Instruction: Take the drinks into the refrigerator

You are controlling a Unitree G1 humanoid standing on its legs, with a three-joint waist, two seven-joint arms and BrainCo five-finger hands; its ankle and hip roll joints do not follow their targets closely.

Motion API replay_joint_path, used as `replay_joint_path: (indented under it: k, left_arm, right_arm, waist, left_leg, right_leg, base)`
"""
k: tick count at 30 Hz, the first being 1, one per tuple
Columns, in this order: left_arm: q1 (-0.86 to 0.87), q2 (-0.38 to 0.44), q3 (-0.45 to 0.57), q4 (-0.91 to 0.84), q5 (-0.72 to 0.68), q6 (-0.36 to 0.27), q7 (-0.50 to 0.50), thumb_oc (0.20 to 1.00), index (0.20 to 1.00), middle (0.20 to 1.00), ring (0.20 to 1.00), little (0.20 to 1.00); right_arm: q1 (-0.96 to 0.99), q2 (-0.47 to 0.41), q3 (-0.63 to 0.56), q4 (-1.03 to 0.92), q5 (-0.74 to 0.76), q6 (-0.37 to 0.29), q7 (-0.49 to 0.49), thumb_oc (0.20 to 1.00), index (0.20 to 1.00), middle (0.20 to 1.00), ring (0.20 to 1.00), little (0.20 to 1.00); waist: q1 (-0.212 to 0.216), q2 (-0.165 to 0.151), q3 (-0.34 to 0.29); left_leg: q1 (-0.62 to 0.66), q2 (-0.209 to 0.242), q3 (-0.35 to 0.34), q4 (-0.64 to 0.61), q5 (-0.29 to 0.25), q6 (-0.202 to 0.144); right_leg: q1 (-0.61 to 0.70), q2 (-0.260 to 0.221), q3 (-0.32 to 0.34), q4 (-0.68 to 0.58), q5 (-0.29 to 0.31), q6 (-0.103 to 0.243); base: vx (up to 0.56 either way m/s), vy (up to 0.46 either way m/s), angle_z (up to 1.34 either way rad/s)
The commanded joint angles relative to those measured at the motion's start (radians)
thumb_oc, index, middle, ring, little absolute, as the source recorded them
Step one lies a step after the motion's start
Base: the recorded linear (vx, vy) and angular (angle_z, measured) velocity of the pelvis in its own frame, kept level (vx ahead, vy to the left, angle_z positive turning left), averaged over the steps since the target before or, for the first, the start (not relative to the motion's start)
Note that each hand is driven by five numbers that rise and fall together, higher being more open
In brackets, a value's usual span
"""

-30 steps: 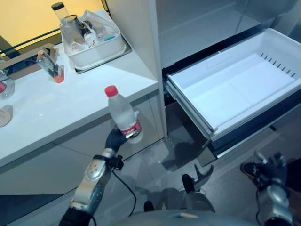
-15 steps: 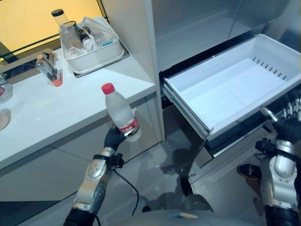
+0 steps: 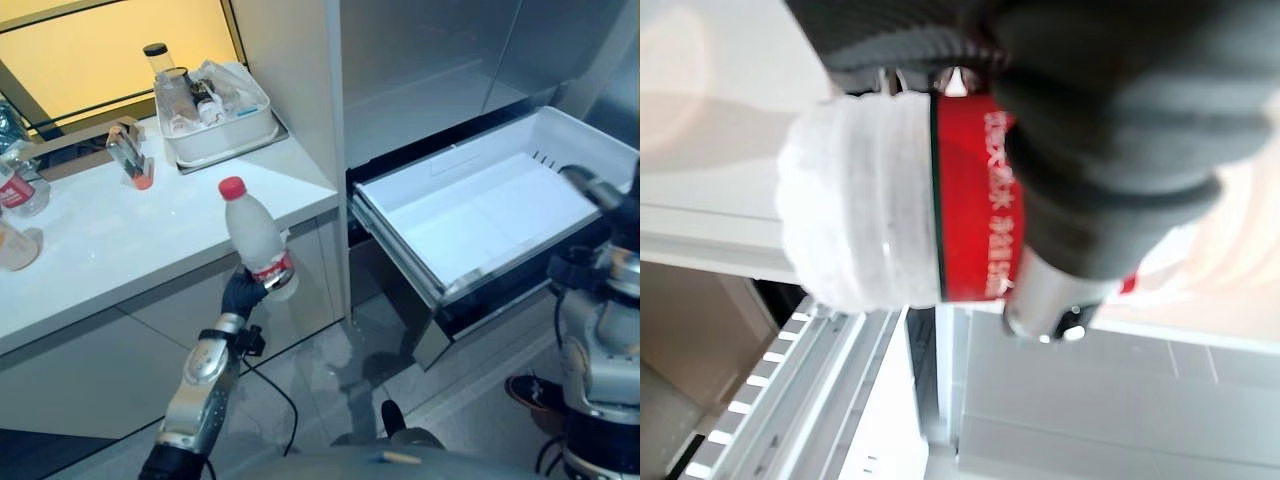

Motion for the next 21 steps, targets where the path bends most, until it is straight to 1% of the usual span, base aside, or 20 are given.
replay_joint_path:
  k: [1,2,3,4,5,6,7,8,9,10,11,12,13,14,16,17,18,21]
  left_arm:
    - [-0.1,0.084,0.036,-0.113,0.047,-0.092,-0.043,0.2,0.2,0.2,0.2,0.2]
    - [-0.103,0.092,0.024,-0.11,0.062,-0.094,-0.051,0.2,0.2,0.2,0.2,0.2]
    - [-0.11,0.095,0.01,-0.107,0.065,-0.088,-0.056,0.2,0.2,0.2,0.2,0.2]
    - [-0.122,0.104,-0.012,-0.099,0.075,-0.084,-0.066,0.2,0.2,0.2,0.2,0.2]
    - [-0.135,0.103,-0.033,-0.086,0.083,-0.082,-0.071,0.2,0.2,0.2,0.2,0.2]
    - [-0.148,0.106,-0.068,-0.079,0.092,-0.076,-0.083,0.2,0.2,0.2,0.2,0.2]
    - [-0.148,0.104,-0.065,-0.078,0.093,-0.077,-0.083,0.2,0.2,0.2,0.2,0.2]
    - [-0.166,0.105,-0.106,-0.059,0.085,-0.072,-0.093,0.2,0.2,0.2,0.2,0.2]
    - [-0.181,0.103,-0.143,-0.041,0.082,-0.07,-0.097,0.2,0.2,0.2,0.2,0.2]
    - [-0.184,0.101,-0.138,-0.038,0.083,-0.072,-0.097,0.2,0.2,0.2,0.2,0.2]
    - [-0.207,0.102,-0.169,-0.006,0.074,-0.067,-0.093,0.2,0.2,0.2,0.2,0.2]
    - [-0.21,0.101,-0.165,-0.005,0.074,-0.068,-0.093,0.2,0.2,0.2,0.2,0.2]
    - [-0.235,0.092,-0.193,0.025,0.071,-0.067,-0.083,0.2,0.2,0.2,0.2,0.2]
    - [-0.246,0.085,-0.205,0.035,0.071,-0.068,-0.081,0.2,0.2,0.2,0.2,0.2]
    - [-0.286,0.089,-0.227,0.042,0.097,-0.073,-0.07,0.2,0.2,0.2,0.2,0.2]
    - [-0.307,0.093,-0.23,0.047,0.107,-0.076,-0.063,0.2,0.2,0.2,0.2,0.2]
    - [-0.323,0.09,-0.24,0.055,0.115,-0.077,-0.053,0.2,0.2,0.2,0.2,0.2]
    - [-0.401,0.084,-0.257,0.098,0.187,-0.094,0.001,0.2,0.2,0.2,0.2,0.2]
  right_arm:
    - [-0.046,-0.062,0.067,0.086,0.078,0.055,0.129,1.0,1.0,1.0,1.0,1.0]
    - [-0.063,-0.113,0.11,0.135,0.121,0.082,0.195,1.0,1.0,1.0,1.0,1.0]
    - [-0.083,-0.148,0.138,0.181,0.158,0.096,0.208,1.0,1.0,1.0,1.0,1.0]
    - [-0.122,-0.205,0.199,0.235,0.174,0.142,0.259,1.0,1.0,1.0,1.0,1.0]
    - [-0.177,-0.247,0.262,0.299,0.19,0.159,0.27,1.0,1.0,1.0,1.0,1.0]
    - [-0.23,-0.285,0.336,0.362,0.228,0.191,0.313,1.0,1.0,1.0,1.0,1.0]
    - [-0.238,-0.287,0.341,0.368,0.229,0.188,0.313,1.0,1.0,1.0,1.0,1.0]
    - [-0.341,-0.324,0.464,0.454,0.28,0.215,0.346,1.0,1.0,1.0,1.0,1.0]
    - [-0.39,-0.316,0.524,0.513,0.3,0.23,0.355,1.0,1.0,1.0,1.0,1.0]
    - [-0.402,-0.315,0.533,0.522,0.302,0.226,0.355,1.0,1.0,1.0,1.0,1.0]
    - [-0.489,-0.301,0.612,0.568,0.316,0.239,0.364,1.0,1.0,1.0,1.0,1.0]
    - [-0.497,-0.299,0.617,0.573,0.317,0.237,0.364,1.0,1.0,1.0,1.0,1.0]
    - [-0.559,-0.261,0.676,0.641,0.308,0.247,0.364,1.0,1.0,1.0,1.0,1.0]
    - [-0.593,-0.246,0.709,0.676,0.3,0.255,0.376,1.0,1.0,1.0,1.0,1.0]
    - [-0.654,-0.213,0.755,0.757,0.281,0.266,0.375,1.0,1.0,1.0,1.0,1.0]
    - [-0.693,-0.199,0.782,0.792,0.269,0.272,0.382,1.0,1.0,1.0,1.0,1.0]
    - [-0.712,-0.183,0.796,0.822,0.261,0.273,0.376,1.0,1.0,1.0,1.0,1.0]
    - [-0.771,-0.121,0.819,0.903,0.266,0.272,0.359,1.0,1.0,1.0,1.0,1.0]
  waist:
    - [0.04,-0.061,-0.054]
    - [0.05,-0.068,-0.058]
    - [0.054,-0.07,-0.059]
    - [0.064,-0.077,-0.062]
    - [0.066,-0.079,-0.062]
    - [0.074,-0.083,-0.064]
    - [0.072,-0.082,-0.063]
    - [0.079,-0.085,-0.062]
    - [0.087,-0.083,-0.063]
    - [0.084,-0.085,-0.059]
    - [0.093,-0.082,-0.061]
    - [0.09,-0.084,-0.059]
    - [0.099,-0.081,-0.063]
    - [0.101,-0.081,-0.063]
    - [0.106,-0.079,-0.065]
    - [0.108,-0.081,-0.063]
    - [0.109,-0.078,-0.067]
    - [0.112,-0.077,-0.068]
  left_leg:
    - [-0.038,-0.042,-0.058,0.03,-0.043,0.05]
    - [-0.039,-0.042,-0.06,0.031,-0.042,0.049]
    - [-0.04,-0.042,-0.063,0.032,-0.042,0.049]
    - [-0.041,-0.042,-0.065,0.033,-0.04,0.047]
    - [-0.041,-0.042,-0.066,0.034,-0.039,0.046]
    - [-0.042,-0.042,-0.068,0.034,-0.037,0.045]
    - [-0.042,-0.042,-0.068,0.034,-0.037,0.045]
    - [-0.043,-0.042,-0.068,0.034,-0.036,0.043]
    - [-0.035,-0.041,-0.07,0.03,-0.043,0.043]
    - [-0.042,-0.043,-0.069,0.032,-0.034,0.042]
    - [-0.033,-0.039,-0.07,0.028,-0.042,0.041]
    - [-0.042,-0.041,-0.069,0.031,-0.032,0.041]
    - [-0.036,-0.039,-0.073,0.025,-0.038,0.04]
    - [-0.037,-0.039,-0.074,0.023,-0.037,0.039]
    - [-0.038,-0.038,-0.079,0.019,-0.034,0.037]
    - [-0.046,-0.039,-0.08,0.02,-0.023,0.036]
    - [-0.039,-0.037,-0.083,0.016,-0.031,0.036]
    - [-0.043,-0.037,-0.088,0.015,-0.027,0.033]
  right_leg:
    - [0.061,-0.023,-0.067,0.052,-0.093,0.017]
    - [0.063,-0.024,-0.071,0.051,-0.091,0.018]
    - [0.065,-0.025,-0.075,0.049,-0.091,0.018]
    - [0.067,-0.026,-0.077,0.048,-0.091,0.018]
    - [0.068,-0.027,-0.081,0.047,-0.09,0.018]
    - [0.068,-0.028,-0.082,0.046,-0.088,0.019]
    - [0.068,-0.028,-0.082,0.046,-0.088,0.019]
    - [0.07,-0.028,-0.085,0.046,-0.088,0.019]
    - [0.08,-0.027,-0.088,0.042,-0.094,0.021]
    - [0.073,-0.028,-0.086,0.045,-0.086,0.02]
    - [0.084,-0.027,-0.092,0.04,-0.094,0.02]
    - [0.075,-0.028,-0.09,0.043,-0.086,0.019]
    - [0.086,-0.028,-0.096,0.036,-0.091,0.02]
    - [0.087,-0.027,-0.098,0.034,-0.091,0.02]
    - [0.089,-0.028,-0.103,0.031,-0.09,0.02]
    - [0.082,-0.03,-0.105,0.033,-0.082,0.019]
    - [0.09,-0.029,-0.109,0.029,-0.089,0.019]
    - [0.092,-0.029,-0.116,0.027,-0.088,0.019]
  base:
    - [-0.03,-0.037,0.01]
    - [-0.01,-0.025,0.03]
    - [-0.02,-0.033,0.02]
    - [-0.02,-0.031,0.05]
    - [0.0,0.0,0.0]
    - [0.0,0.0,0.0]
    - [0.0,0.0,0.0]
    - [0.02,0.009,0.03]
    - [-0.02,0.002,0.07]
    - [0.03,0.012,0.09]
    - [-0.04,-0.005,0.13]
    - [0.05,0.009,0.12]
    - [0.01,0.001,0.11]
    - [0.05,0.01,0.11]
    - [0.0,-0.002,0.09]
    - [0.0,0.0,0.0]
    - [0.0,0.0,0.0]
    - [0.01,0.0,0.07]
